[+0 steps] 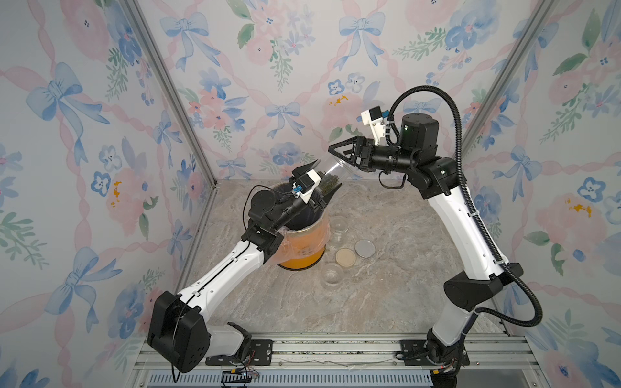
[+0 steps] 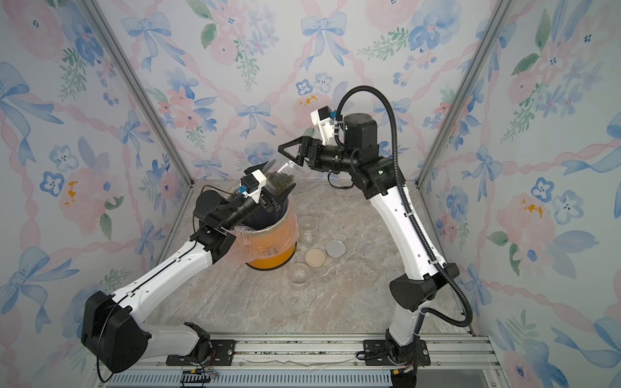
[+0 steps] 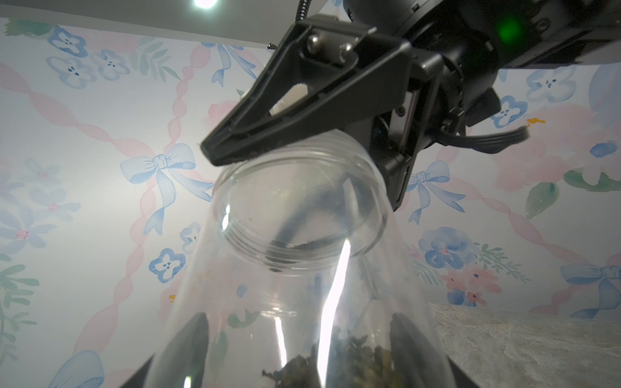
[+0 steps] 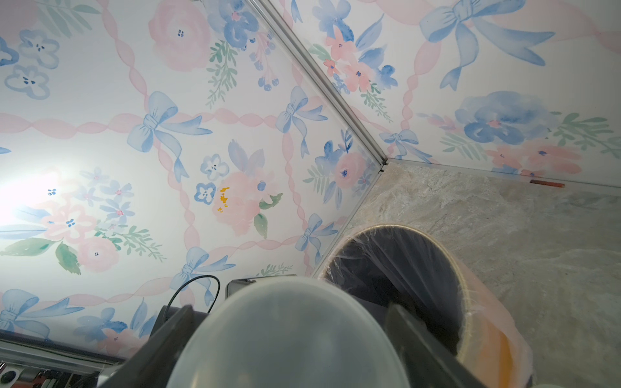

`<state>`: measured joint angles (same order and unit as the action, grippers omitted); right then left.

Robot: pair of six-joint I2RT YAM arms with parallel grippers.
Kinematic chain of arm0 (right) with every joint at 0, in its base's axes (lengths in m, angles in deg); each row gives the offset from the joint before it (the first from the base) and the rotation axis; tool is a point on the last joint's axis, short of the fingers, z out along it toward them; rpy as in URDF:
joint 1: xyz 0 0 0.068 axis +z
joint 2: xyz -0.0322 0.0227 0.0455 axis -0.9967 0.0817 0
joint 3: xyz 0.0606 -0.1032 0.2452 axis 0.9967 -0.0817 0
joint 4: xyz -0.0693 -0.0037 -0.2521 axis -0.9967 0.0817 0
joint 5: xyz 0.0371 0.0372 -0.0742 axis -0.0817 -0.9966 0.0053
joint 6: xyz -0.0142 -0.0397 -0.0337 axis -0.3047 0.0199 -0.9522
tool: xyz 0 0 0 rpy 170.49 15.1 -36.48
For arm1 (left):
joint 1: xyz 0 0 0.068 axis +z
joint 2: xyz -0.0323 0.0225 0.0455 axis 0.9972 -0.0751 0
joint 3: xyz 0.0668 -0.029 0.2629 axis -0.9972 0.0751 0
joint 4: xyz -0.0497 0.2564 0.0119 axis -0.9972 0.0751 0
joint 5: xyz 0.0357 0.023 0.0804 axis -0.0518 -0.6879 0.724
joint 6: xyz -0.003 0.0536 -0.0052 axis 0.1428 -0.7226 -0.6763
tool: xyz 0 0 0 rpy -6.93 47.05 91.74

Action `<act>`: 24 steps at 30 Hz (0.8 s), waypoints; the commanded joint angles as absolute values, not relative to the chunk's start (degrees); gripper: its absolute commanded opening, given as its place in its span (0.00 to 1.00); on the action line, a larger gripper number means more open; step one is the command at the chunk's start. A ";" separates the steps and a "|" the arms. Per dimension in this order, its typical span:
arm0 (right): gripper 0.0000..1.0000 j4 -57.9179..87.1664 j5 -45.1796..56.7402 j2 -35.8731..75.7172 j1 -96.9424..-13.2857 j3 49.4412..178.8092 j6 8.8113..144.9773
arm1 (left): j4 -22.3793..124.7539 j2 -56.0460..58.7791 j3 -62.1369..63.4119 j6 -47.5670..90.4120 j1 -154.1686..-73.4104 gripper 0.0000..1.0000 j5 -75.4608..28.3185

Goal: Empty moldy tea leaves from jars
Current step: Unscrew the lid from the jar.

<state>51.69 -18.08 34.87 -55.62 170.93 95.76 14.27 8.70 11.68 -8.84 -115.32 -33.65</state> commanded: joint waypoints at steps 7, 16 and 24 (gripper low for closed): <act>0.97 53.46 -20.18 34.63 -53.54 172.45 91.94 | 14.43 9.32 11.95 -8.41 -115.05 0.24 -32.19; 0.97 52.75 -19.66 34.10 -53.72 172.50 91.93 | 14.42 9.05 12.13 -8.56 -115.05 0.24 -32.59; 0.97 49.73 -19.55 32.04 -55.32 169.26 96.23 | 14.06 8.94 12.13 -12.17 -115.05 0.24 -31.88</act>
